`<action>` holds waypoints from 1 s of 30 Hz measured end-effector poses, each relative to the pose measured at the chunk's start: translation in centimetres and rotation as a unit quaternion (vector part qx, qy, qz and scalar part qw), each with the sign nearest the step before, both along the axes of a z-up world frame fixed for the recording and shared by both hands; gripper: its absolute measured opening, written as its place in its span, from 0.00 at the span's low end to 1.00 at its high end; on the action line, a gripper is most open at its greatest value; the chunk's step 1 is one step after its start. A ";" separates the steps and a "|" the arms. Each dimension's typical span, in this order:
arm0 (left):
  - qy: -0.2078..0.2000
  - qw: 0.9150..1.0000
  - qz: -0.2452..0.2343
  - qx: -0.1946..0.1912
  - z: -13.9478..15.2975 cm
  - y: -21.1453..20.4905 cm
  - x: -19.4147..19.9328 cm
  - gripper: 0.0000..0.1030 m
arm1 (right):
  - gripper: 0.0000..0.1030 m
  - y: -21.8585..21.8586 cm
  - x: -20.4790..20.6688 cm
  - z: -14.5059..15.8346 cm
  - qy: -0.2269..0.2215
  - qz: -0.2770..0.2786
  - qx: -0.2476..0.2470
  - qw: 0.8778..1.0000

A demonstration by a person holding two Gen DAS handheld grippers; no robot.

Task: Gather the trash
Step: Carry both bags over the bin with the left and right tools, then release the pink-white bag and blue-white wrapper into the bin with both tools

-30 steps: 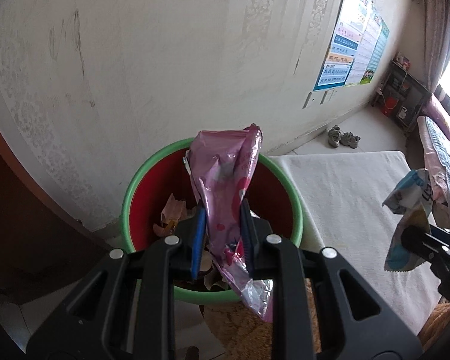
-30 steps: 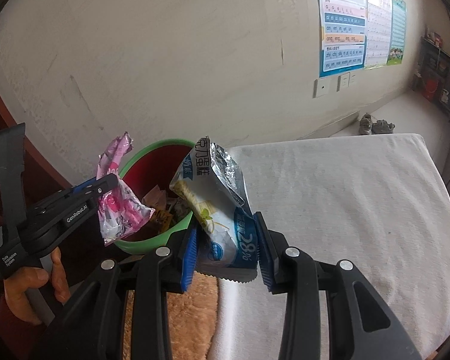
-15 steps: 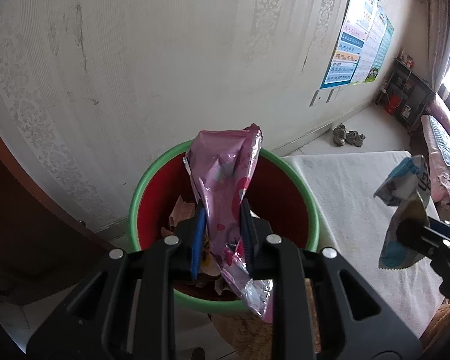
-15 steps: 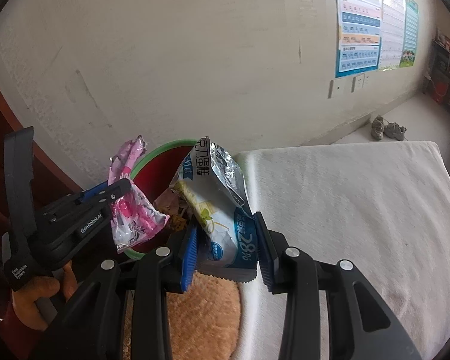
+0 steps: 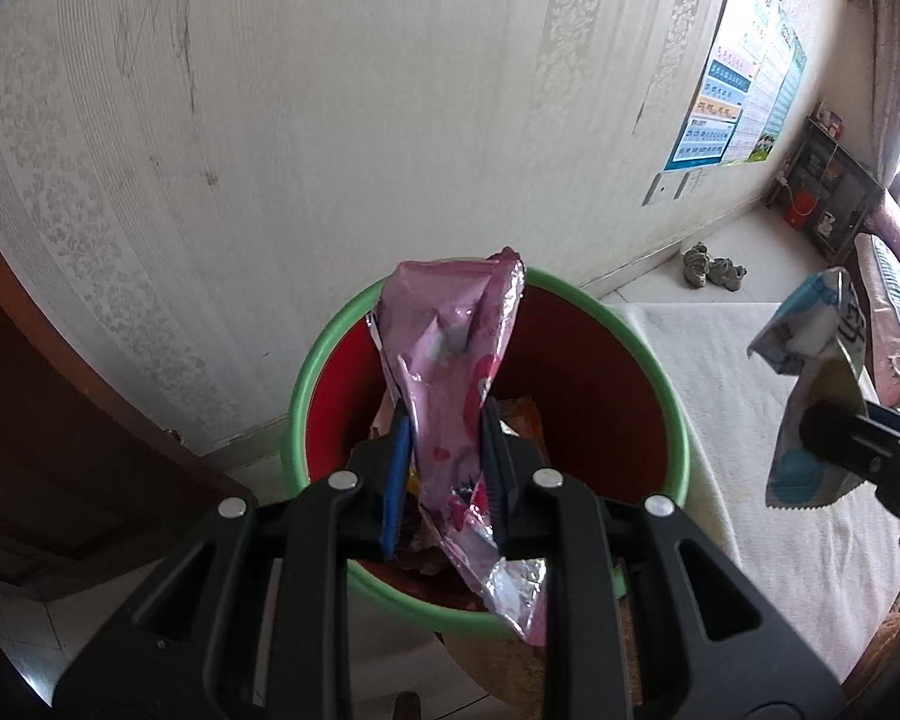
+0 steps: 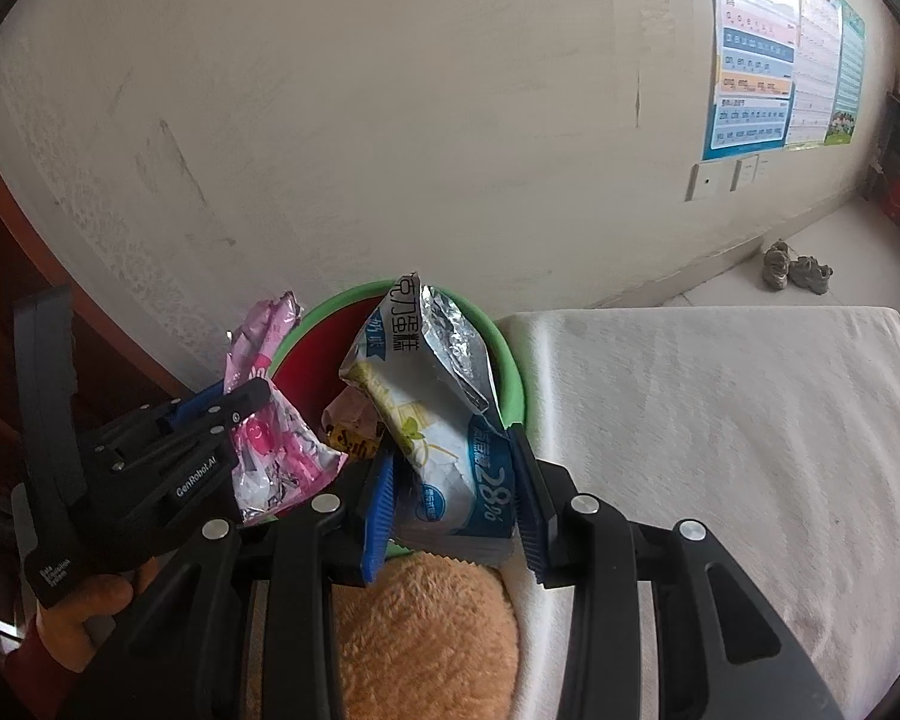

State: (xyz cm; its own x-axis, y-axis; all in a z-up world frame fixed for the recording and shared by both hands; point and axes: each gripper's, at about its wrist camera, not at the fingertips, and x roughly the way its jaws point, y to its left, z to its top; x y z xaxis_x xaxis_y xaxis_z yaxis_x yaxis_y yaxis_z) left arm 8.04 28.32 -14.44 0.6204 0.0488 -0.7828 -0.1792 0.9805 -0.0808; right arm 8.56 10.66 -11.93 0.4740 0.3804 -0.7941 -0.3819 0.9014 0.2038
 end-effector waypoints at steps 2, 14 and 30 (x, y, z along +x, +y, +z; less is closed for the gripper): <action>0.004 1.000 0.001 0.000 -0.4 0.3 0.0 0.21 | 0.34 0.4 0.2 -0.2 0.004 0.002 0.001 1.000; 0.020 1.000 -0.002 -0.002 -1.8 0.9 0.6 0.21 | 0.34 1.4 1.5 -0.7 0.013 0.005 0.001 1.000; 0.026 1.000 -0.006 -0.002 -2.2 1.1 1.0 0.20 | 0.34 2.5 1.9 -0.6 0.010 0.011 0.002 1.000</action>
